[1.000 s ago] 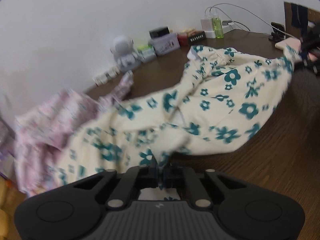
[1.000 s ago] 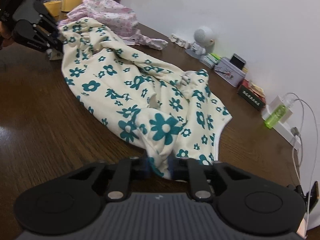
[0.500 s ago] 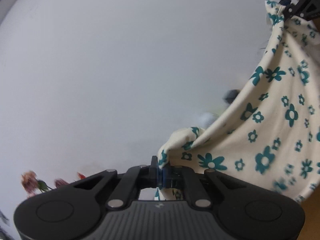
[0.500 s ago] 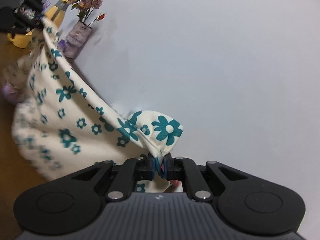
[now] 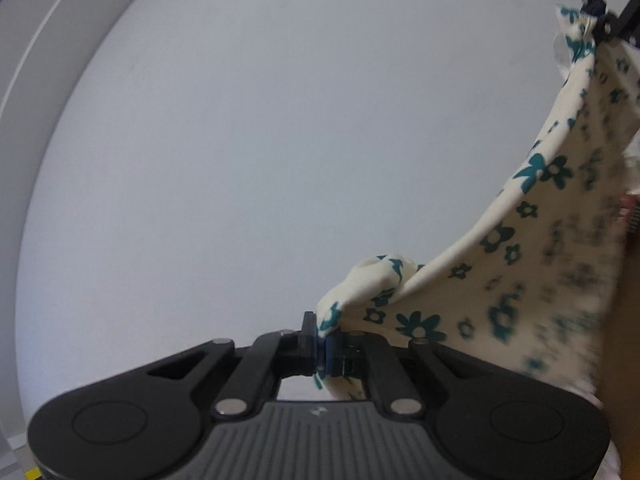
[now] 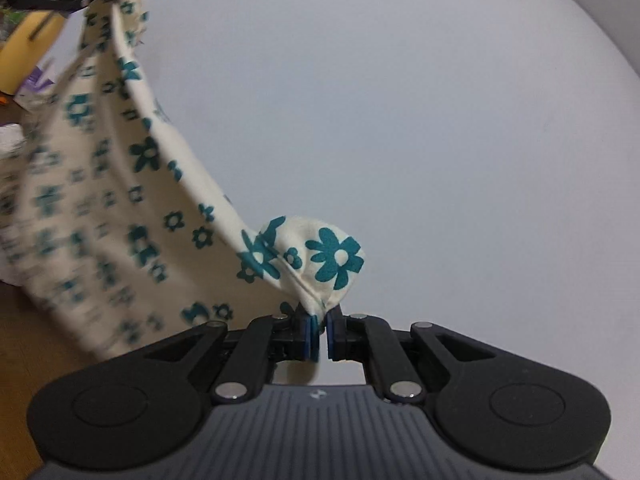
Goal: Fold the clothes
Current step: 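Lift the cream garment with both grippers and lay it flat on the table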
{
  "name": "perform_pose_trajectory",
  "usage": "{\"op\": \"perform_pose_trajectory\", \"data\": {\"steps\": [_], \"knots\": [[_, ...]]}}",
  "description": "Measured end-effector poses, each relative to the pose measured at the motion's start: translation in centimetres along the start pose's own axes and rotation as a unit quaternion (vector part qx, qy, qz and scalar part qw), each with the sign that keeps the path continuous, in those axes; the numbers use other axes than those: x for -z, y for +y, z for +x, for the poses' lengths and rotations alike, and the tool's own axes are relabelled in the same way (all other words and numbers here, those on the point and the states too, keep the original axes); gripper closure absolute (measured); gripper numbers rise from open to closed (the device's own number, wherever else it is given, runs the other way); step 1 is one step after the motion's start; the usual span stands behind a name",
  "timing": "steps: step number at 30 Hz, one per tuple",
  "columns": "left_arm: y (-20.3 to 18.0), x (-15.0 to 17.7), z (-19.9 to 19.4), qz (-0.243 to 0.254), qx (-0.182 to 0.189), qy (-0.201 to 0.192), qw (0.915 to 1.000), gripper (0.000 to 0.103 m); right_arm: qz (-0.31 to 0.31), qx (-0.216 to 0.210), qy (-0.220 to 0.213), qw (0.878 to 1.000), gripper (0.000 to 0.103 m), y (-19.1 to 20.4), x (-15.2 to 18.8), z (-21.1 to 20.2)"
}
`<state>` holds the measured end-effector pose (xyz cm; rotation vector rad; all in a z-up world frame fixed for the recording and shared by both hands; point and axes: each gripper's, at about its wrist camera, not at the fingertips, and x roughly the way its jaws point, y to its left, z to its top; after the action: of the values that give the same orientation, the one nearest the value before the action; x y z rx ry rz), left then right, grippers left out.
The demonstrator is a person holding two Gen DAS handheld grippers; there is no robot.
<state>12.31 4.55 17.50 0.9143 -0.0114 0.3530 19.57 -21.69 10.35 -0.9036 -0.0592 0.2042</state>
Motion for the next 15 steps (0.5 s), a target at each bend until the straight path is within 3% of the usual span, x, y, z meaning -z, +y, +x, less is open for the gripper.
{"op": "perform_pose_trajectory", "data": {"steps": [4, 6, 9, 12, 15], "knots": [[-2.2, 3.6, -6.9, 0.025, 0.087, 0.021, 0.9957, 0.1, -0.032, -0.056, 0.012, 0.998, 0.097, 3.4, 4.0, -3.5], [-4.6, 6.1, -10.5, 0.025, 0.146, 0.048, 0.9877, 0.1, -0.044, -0.098, 0.03, 0.994, 0.097, 5.9, 6.9, -5.7], [-8.5, 10.2, -15.2, 0.005, 0.24, 0.101, 0.9654, 0.1, -0.052, -0.161, 0.066, 0.983, 0.097, 10.2, 11.3, -9.2], [-10.9, 12.1, -18.0, -0.018, 0.298, 0.144, 0.9434, 0.1, -0.042, -0.218, 0.103, 0.97, 0.097, 13.4, 15.3, -12.5], [-12.7, 13.7, -19.4, -0.036, 0.34, 0.177, 0.923, 0.1, -0.033, -0.263, 0.135, 0.955, 0.097, 15.2, 17.0, -15.4]]}}
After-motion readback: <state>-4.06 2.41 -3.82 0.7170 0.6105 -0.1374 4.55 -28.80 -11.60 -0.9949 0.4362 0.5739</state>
